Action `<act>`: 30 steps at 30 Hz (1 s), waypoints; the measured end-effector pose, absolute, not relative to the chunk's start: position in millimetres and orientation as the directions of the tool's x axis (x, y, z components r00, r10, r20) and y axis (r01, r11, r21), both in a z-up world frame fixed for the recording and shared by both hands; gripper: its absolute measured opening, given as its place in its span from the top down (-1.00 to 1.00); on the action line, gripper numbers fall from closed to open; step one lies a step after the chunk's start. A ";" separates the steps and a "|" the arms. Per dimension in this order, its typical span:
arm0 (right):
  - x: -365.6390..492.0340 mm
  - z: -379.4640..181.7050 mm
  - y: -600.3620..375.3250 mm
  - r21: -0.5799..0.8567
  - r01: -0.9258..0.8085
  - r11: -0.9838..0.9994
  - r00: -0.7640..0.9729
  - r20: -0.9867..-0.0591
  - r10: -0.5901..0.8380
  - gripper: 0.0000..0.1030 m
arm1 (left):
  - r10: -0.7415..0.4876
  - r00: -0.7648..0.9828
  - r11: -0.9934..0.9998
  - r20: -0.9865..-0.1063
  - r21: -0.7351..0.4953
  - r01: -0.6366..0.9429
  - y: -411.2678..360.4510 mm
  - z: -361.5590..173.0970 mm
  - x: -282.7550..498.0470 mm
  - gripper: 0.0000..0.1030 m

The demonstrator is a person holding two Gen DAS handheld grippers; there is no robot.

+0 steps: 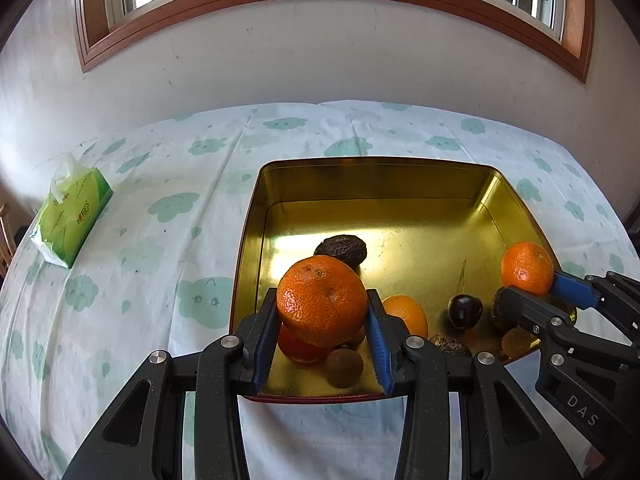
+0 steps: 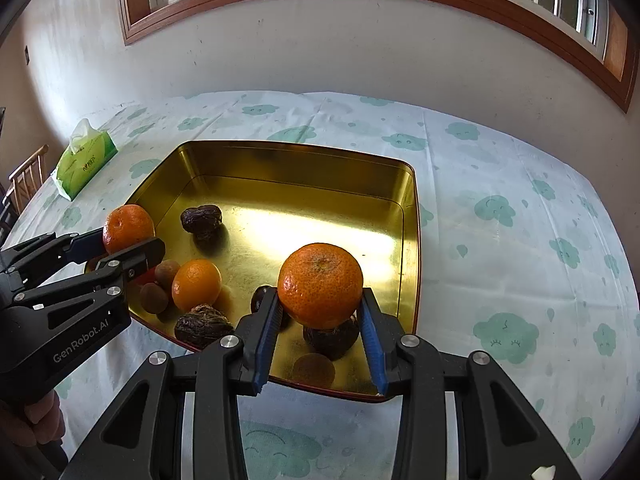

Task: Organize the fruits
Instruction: 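Open both tools to drop the mandarins into the tin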

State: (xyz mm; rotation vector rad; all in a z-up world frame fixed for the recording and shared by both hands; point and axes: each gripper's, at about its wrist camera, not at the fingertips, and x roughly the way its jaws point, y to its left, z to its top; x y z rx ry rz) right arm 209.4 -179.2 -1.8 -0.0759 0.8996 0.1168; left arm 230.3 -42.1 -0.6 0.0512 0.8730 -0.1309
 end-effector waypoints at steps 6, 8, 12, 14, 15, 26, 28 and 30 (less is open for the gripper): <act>219.1 -12.5 -178.3 -0.006 -0.134 0.991 0.601 -0.796 0.076 0.30 | -0.095 0.616 0.990 -0.782 -0.011 0.138 -42.7 -12.1 234.3 0.19; 220.4 -13.6 -177.5 -0.007 -0.137 0.990 0.600 -0.796 0.077 0.30 | -0.091 0.620 0.990 -0.779 -0.001 0.144 -45.2 -13.1 235.0 0.19; 222.0 -15.7 -178.4 -0.002 -0.139 0.990 0.596 -0.799 0.082 0.30 | -0.086 0.624 0.989 -0.777 0.010 0.150 -47.6 -14.6 237.5 0.18; 222.0 -15.8 -179.6 0.009 -0.135 0.991 0.596 -0.798 0.088 0.30 | -0.084 0.626 0.988 -0.775 0.014 0.151 -48.2 -14.7 238.0 0.18; 221.9 -16.0 -180.0 0.011 -0.135 0.991 0.596 -0.798 0.090 0.30 | -0.083 0.627 0.989 -0.775 0.016 0.150 -48.4 -14.7 238.0 0.18; 215.4 -13.5 -178.1 0.013 -0.131 0.991 0.601 -0.794 0.090 0.29 | -0.080 0.626 0.990 -0.776 0.014 0.144 -48.3 -12.4 232.8 0.17; 211.2 -11.7 -177.5 0.011 -0.131 0.991 0.602 -0.793 0.088 0.21 | -0.085 0.623 0.990 -0.777 0.004 0.140 -46.4 -11.3 230.6 0.16; 206.0 -9.6 -176.3 0.005 -0.131 0.991 0.609 -0.788 0.084 0.15 | -0.091 0.624 0.990 -0.776 -0.004 0.139 -45.2 -9.5 226.8 0.16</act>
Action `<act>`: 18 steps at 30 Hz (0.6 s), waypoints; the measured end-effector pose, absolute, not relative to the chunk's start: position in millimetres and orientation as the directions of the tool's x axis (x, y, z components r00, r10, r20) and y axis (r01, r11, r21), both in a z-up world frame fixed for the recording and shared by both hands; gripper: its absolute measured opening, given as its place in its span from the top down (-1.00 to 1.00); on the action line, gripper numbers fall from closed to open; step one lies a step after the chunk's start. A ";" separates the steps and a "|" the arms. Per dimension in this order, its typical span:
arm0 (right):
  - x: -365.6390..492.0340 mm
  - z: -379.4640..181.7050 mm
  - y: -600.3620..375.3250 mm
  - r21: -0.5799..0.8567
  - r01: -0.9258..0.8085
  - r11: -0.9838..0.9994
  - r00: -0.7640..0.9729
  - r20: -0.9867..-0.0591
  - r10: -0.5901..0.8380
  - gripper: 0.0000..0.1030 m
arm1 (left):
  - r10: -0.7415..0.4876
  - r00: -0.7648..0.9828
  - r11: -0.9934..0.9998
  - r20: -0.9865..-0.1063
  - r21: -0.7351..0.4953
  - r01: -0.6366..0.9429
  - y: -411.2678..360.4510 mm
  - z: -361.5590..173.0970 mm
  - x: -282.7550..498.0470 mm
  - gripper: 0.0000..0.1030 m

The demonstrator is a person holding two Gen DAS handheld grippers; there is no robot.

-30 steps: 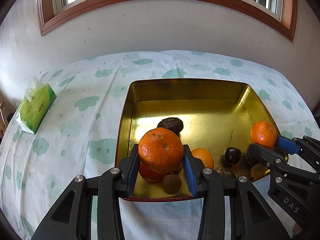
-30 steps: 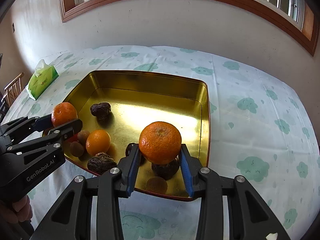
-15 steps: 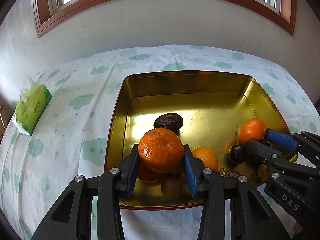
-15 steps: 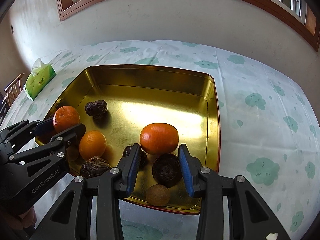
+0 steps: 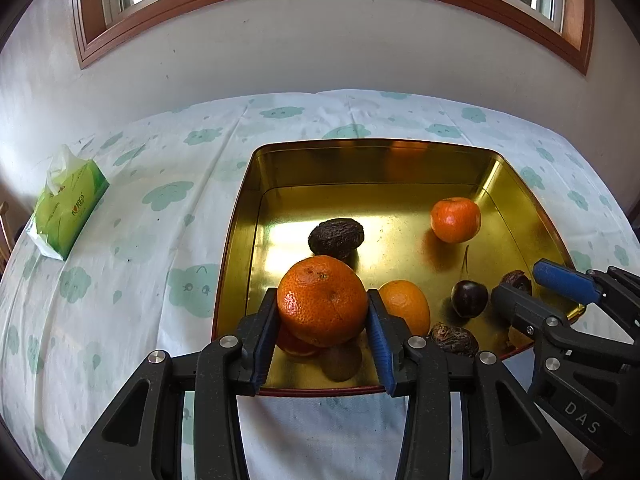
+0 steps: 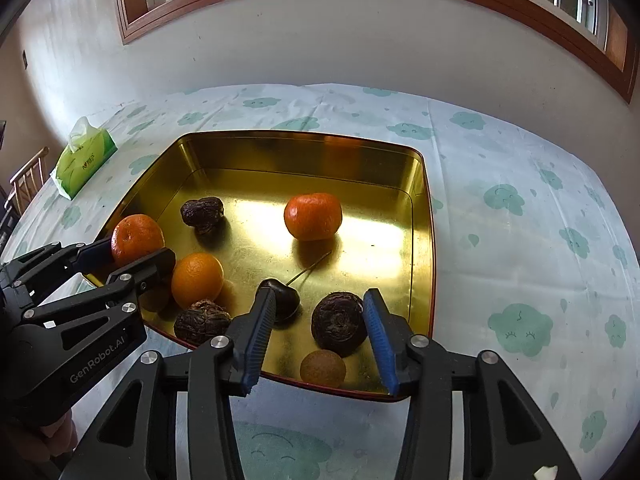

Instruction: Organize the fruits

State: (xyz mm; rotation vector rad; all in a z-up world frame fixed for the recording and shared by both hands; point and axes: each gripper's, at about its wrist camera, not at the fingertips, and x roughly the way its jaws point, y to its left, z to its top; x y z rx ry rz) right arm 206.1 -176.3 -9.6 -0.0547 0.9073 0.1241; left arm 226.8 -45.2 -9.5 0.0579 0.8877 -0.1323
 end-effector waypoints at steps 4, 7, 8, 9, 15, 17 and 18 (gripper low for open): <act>196.4 -4.1 -174.4 -0.004 -0.133 0.991 0.620 -0.781 0.080 0.15 | -0.088 0.632 0.991 -0.770 0.000 0.137 -44.4 -4.9 218.3 0.09; 189.1 -0.1 -174.4 -0.007 -0.128 0.992 0.628 -0.774 0.076 0.11 | -0.085 0.642 0.991 -0.762 0.000 0.131 -42.6 -0.3 211.7 0.00; 186.3 1.4 -174.7 -0.007 -0.126 0.992 0.632 -0.771 0.075 0.06 | -0.085 0.645 0.992 -0.759 -0.002 0.129 -41.7 1.3 209.3 0.00; 183.9 2.9 -175.1 -0.009 -0.124 0.992 0.636 -0.768 0.072 0.03 | -0.083 0.647 0.992 -0.758 -0.001 0.126 -41.3 2.8 206.9 -0.01; 164.8 10.4 -174.8 -0.006 -0.116 0.993 0.651 -0.756 0.072 -0.06 | -0.079 0.659 0.993 -0.748 -0.004 0.114 -36.8 10.7 187.7 -0.03; 156.7 11.1 -173.6 -0.004 -0.116 0.993 0.654 -0.753 0.074 -0.06 | -0.074 0.670 0.994 -0.739 -0.001 0.108 -35.0 13.8 178.9 -0.05; 152.6 11.4 -172.9 -0.003 -0.116 0.993 0.655 -0.752 0.075 -0.06 | -0.070 0.673 0.994 -0.736 0.002 0.105 -34.1 15.1 174.6 -0.06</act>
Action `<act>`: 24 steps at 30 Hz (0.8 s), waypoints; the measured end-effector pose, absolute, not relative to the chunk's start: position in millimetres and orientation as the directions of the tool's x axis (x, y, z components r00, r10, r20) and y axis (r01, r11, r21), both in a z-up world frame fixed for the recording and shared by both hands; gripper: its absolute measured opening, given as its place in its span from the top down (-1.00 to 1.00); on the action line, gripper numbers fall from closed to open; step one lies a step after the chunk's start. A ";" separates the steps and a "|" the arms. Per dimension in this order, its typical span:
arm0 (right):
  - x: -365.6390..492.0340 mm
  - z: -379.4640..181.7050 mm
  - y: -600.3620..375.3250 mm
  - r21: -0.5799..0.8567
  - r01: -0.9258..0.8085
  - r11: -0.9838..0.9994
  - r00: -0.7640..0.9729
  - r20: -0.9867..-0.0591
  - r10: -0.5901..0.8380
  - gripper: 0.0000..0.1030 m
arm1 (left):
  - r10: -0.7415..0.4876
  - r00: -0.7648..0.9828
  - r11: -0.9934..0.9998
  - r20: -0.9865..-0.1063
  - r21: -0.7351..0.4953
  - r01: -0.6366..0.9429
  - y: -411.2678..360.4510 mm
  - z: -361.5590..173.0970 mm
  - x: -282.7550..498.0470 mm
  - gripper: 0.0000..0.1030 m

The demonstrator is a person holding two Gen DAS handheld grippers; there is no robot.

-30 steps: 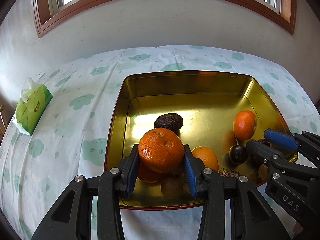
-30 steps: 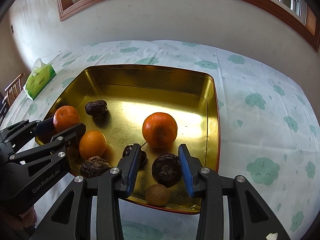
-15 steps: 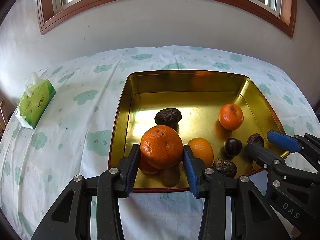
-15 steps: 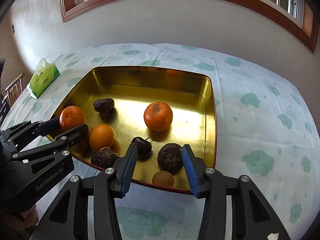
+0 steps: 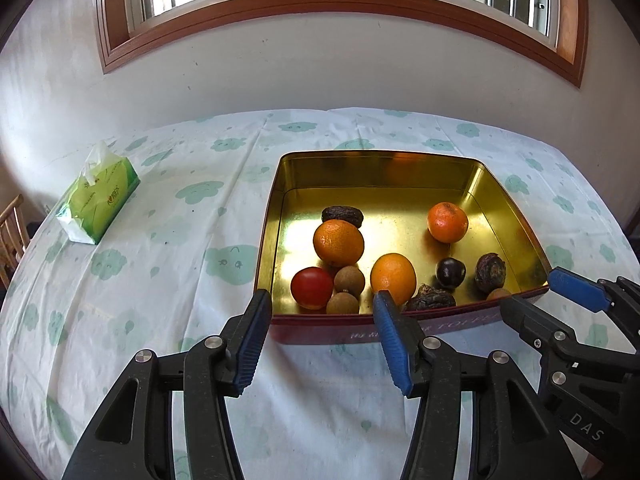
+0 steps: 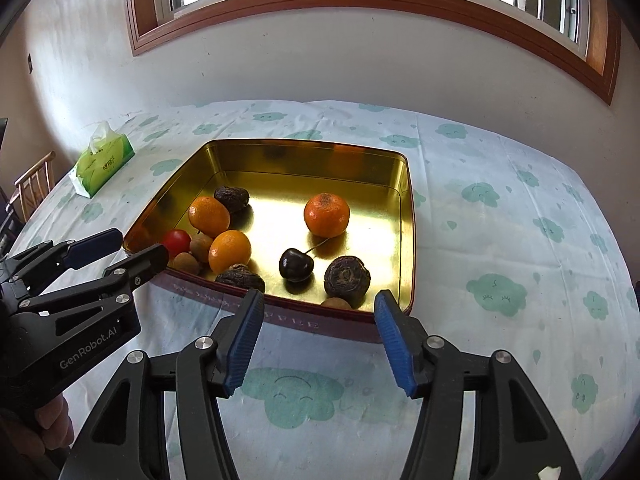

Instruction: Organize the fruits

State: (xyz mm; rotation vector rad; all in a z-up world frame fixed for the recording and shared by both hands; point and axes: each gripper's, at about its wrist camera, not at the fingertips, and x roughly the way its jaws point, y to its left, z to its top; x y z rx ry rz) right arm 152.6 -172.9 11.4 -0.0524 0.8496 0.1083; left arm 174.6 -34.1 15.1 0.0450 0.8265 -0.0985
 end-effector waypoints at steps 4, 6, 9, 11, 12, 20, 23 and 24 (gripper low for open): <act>136.8 12.3 -170.9 -0.004 -0.114 0.994 0.660 -0.748 0.072 -0.14 | -0.070 0.682 0.995 -0.728 -0.001 0.100 -30.3 18.9 155.6 -0.07; 128.2 12.7 -170.4 -0.003 -0.109 0.994 0.662 -0.747 0.071 -0.15 | -0.067 0.686 0.996 -0.724 -0.003 0.095 -28.3 19.9 146.1 -0.08; 115.3 13.4 -169.0 -0.003 -0.107 0.994 0.667 -0.742 0.070 -0.15 | -0.060 0.690 0.996 -0.722 0.002 0.088 -26.9 20.4 134.0 -0.09; 106.4 13.5 -168.6 0.002 -0.106 0.994 0.671 -0.738 0.073 -0.15 | -0.058 0.692 0.996 -0.719 0.004 0.087 -25.4 20.0 125.5 -0.09; 101.6 13.2 -168.4 0.007 -0.101 0.995 0.674 -0.735 0.073 -0.15 | -0.053 0.694 0.996 -0.718 0.008 0.084 -24.9 19.7 121.2 -0.09; 72.4 7.3 -160.5 -0.001 -0.092 0.996 0.681 -0.730 0.063 -0.16 | -0.038 0.697 0.997 -0.716 0.015 0.070 -21.8 14.9 92.4 -0.09; 63.8 6.9 -156.7 -0.016 -0.096 0.995 0.687 -0.725 0.055 -0.16 | -0.036 0.700 0.998 -0.713 0.016 0.067 -23.2 14.7 84.2 -0.09; 61.6 7.2 -155.4 -0.022 -0.096 0.995 0.688 -0.724 0.051 -0.16 | -0.036 0.702 0.998 -0.712 0.016 0.067 -23.7 14.4 81.7 -0.09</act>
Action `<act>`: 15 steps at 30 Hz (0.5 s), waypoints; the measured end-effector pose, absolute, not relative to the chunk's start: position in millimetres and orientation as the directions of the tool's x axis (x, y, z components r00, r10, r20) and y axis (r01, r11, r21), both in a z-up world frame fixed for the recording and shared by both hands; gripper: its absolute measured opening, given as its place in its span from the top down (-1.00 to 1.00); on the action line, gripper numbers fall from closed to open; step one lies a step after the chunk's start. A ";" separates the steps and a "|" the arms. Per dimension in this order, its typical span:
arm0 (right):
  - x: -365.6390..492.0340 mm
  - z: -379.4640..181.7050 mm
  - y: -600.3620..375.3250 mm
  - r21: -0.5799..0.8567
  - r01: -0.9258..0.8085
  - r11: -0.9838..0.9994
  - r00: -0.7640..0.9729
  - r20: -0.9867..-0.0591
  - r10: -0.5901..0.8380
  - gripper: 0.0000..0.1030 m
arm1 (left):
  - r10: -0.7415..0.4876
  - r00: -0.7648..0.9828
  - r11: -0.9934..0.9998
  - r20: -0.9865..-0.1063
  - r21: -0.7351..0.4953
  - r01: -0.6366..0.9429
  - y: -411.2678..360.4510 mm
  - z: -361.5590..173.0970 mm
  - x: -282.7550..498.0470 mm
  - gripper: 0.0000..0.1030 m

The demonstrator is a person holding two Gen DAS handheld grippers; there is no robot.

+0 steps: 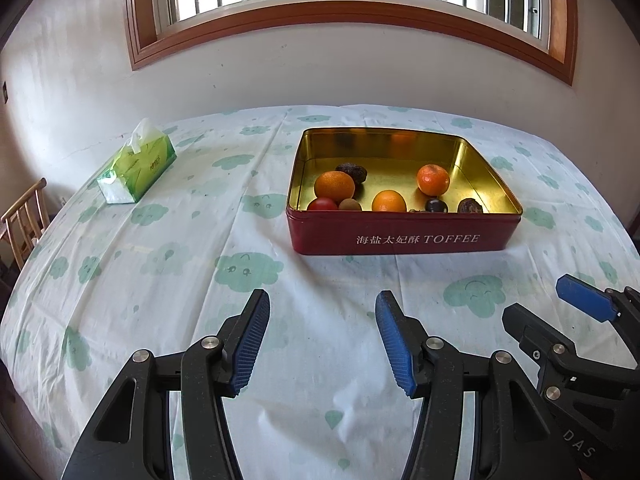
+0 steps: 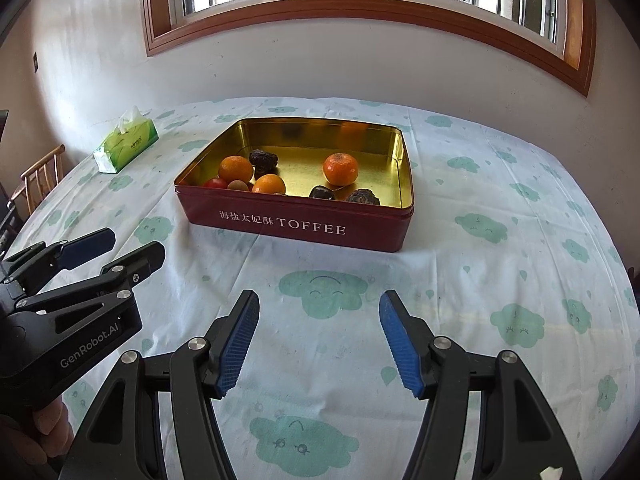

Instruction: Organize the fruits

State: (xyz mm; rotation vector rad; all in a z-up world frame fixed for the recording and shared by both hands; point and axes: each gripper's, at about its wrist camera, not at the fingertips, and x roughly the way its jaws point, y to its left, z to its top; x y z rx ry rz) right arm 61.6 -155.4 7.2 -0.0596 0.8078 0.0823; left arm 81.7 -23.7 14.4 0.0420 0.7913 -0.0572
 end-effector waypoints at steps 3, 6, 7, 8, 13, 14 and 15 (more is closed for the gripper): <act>56.0 8.3 -153.9 -0.028 -0.098 0.995 0.694 -0.718 0.048 -0.17 | -0.034 0.702 0.997 -0.711 0.022 0.071 -25.5 13.3 76.4 -0.09; 53.4 8.2 -154.1 -0.028 -0.094 0.995 0.697 -0.715 0.046 -0.17 | -0.035 0.699 0.997 -0.714 0.025 0.075 -27.5 11.5 73.4 -0.09; 53.3 8.1 -154.0 -0.030 -0.094 0.995 0.698 -0.715 0.044 -0.17 | -0.034 0.698 0.997 -0.715 0.026 0.075 -28.3 10.8 72.8 -0.09; 52.7 8.1 -154.3 -0.031 -0.093 0.995 0.698 -0.715 0.043 -0.17 | -0.034 0.696 0.997 -0.717 0.025 0.075 -28.3 9.8 72.4 -0.09; 52.8 6.0 -156.3 -0.037 -0.083 0.996 0.696 -0.717 0.031 -0.17 | -0.035 0.686 0.997 -0.727 0.022 0.074 -29.9 4.8 71.2 -0.09; 53.1 5.2 -156.8 -0.037 -0.081 0.996 0.695 -0.718 0.030 -0.17 | -0.032 0.684 0.997 -0.729 0.022 0.071 -29.7 3.5 71.6 -0.09; 53.2 4.5 -157.2 -0.034 -0.081 0.996 0.694 -0.719 0.032 -0.17 | -0.030 0.681 0.997 -0.732 0.022 0.068 -29.4 2.3 72.0 -0.09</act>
